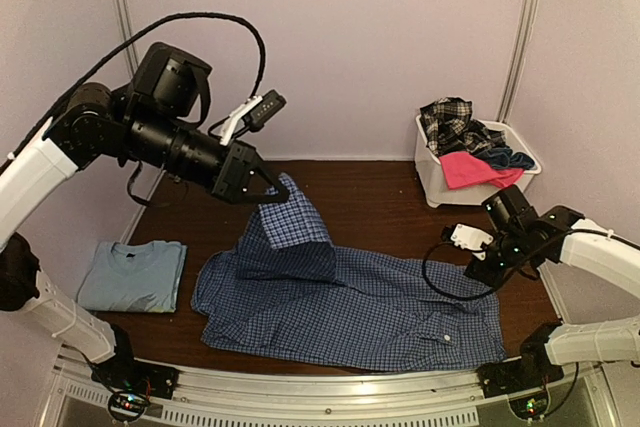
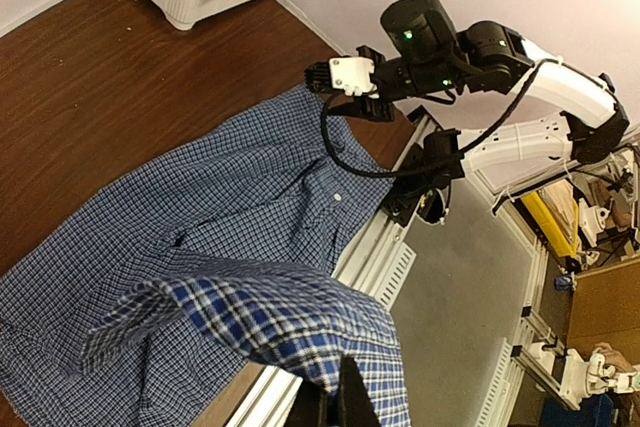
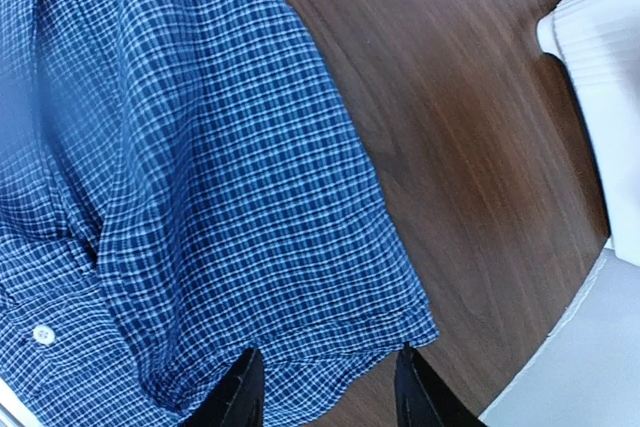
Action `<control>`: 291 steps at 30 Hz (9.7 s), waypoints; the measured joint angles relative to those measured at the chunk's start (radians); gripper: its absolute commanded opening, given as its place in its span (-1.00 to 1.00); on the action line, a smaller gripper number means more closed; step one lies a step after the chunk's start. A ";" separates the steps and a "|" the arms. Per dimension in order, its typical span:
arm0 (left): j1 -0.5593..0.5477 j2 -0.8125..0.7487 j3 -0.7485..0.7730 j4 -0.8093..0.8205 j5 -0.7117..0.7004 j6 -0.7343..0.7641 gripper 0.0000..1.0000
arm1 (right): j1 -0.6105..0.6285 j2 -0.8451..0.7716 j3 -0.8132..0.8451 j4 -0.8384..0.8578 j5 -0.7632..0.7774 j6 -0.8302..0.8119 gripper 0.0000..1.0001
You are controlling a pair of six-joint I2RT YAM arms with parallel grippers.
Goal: Fold and stack the mixed laundry pile
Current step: Fold the 1/3-folded shirt at the center of the board.
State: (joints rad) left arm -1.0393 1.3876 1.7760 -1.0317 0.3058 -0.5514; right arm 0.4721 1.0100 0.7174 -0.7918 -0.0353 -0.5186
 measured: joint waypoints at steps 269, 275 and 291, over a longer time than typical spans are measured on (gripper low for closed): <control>0.584 0.496 -0.512 0.145 0.222 0.361 -0.78 | 0.002 0.251 -0.068 0.015 0.161 -0.124 -0.45; 0.584 0.496 -0.498 0.128 0.209 0.376 -0.08 | 0.005 0.267 -0.013 -0.058 0.171 -0.092 0.48; 0.576 0.520 -0.279 0.255 0.227 0.311 -0.24 | -0.015 0.516 0.393 -0.131 0.046 0.167 0.00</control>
State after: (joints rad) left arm -0.4633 1.9072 1.4971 -0.7769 0.5331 -0.2405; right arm 0.4572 1.5261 1.1099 -0.9226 0.0109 -0.3519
